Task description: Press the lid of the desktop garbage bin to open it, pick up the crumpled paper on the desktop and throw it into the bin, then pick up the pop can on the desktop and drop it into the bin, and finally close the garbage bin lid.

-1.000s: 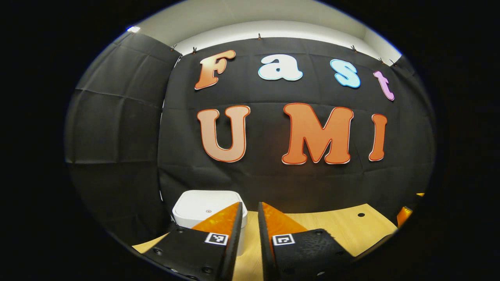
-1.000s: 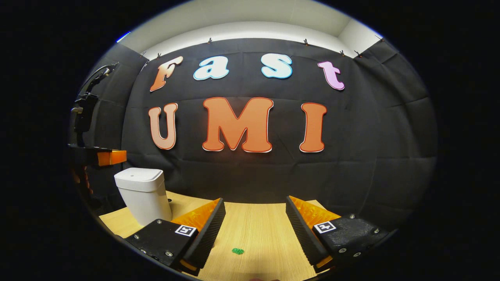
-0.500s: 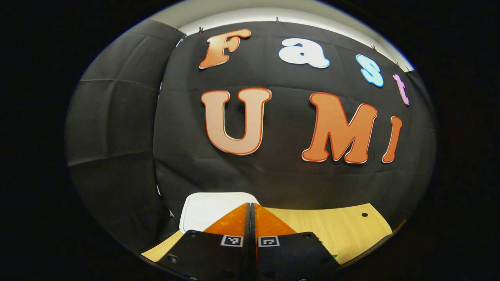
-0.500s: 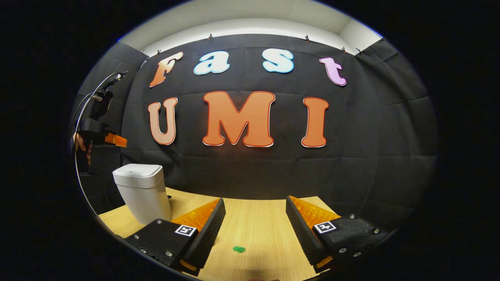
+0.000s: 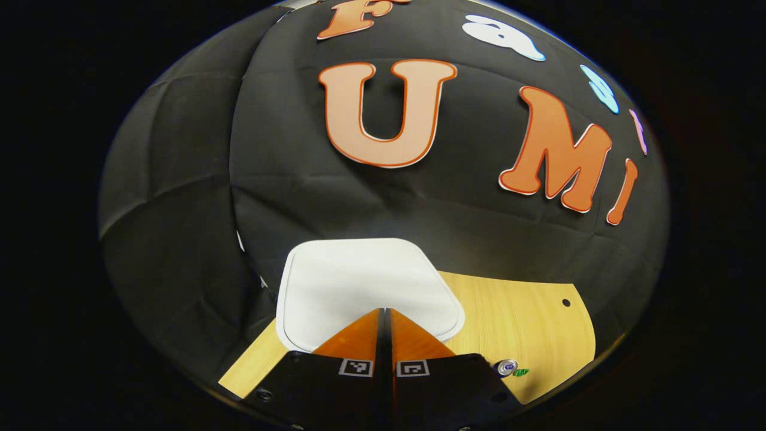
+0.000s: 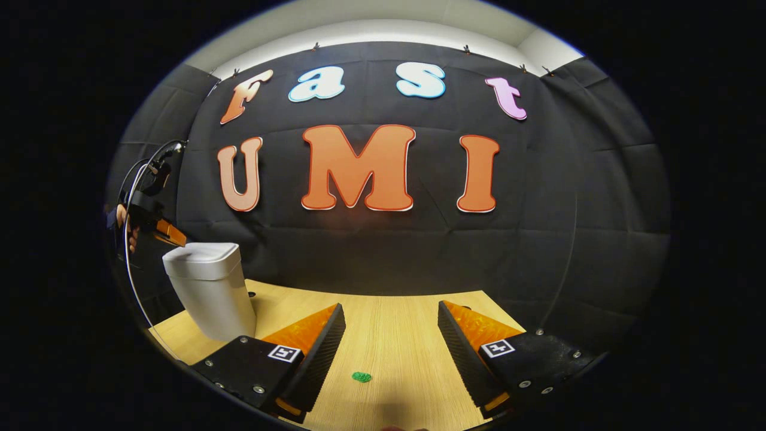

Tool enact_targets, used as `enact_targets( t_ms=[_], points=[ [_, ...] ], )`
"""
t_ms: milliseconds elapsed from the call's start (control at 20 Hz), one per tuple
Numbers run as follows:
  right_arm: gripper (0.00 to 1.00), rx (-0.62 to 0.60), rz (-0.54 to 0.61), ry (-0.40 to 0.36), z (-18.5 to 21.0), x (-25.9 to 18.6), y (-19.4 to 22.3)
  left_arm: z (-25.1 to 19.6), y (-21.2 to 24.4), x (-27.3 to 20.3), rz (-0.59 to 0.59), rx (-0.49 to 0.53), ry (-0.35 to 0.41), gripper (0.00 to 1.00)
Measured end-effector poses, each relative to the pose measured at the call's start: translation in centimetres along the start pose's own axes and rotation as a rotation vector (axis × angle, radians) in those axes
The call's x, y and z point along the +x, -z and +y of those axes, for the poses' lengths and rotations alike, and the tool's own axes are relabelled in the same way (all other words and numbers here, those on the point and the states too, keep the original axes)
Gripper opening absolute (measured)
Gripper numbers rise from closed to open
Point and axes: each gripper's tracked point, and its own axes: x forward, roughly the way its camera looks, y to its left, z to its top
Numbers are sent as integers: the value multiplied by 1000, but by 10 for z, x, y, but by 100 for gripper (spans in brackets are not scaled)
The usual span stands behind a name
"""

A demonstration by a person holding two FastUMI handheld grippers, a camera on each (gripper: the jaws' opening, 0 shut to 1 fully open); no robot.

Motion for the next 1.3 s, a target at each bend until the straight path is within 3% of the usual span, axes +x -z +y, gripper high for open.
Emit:
enact_targets(
  t_ms=[250, 550, 850, 1000, 1150, 1300],
  points=[
    [94, 6, 24, 38, -1, -6, 9, 3, -2, 7, 15, 55, 4, 0],
    [94, -16, 34, 54, 2, -18, 14, 2, 10, 22, 88, 9, 51, 0],
    [94, -24, 28, 58, -4, -22, 12, 9, 14, 26, 112, 21, -2, 0],
    [93, -9, 39, 47, -4, -18, 15, 8, 13, 22, 118, 93, -19, 0],
    [94, -4, 34, 35, -4, -15, 12, 4, -6, 8, 8, 85, -20, 1],
    [94, -7, 43, 21, -4, -12, 15, 6, -31, -16, -142, 106, -49, 12]
  ],
)
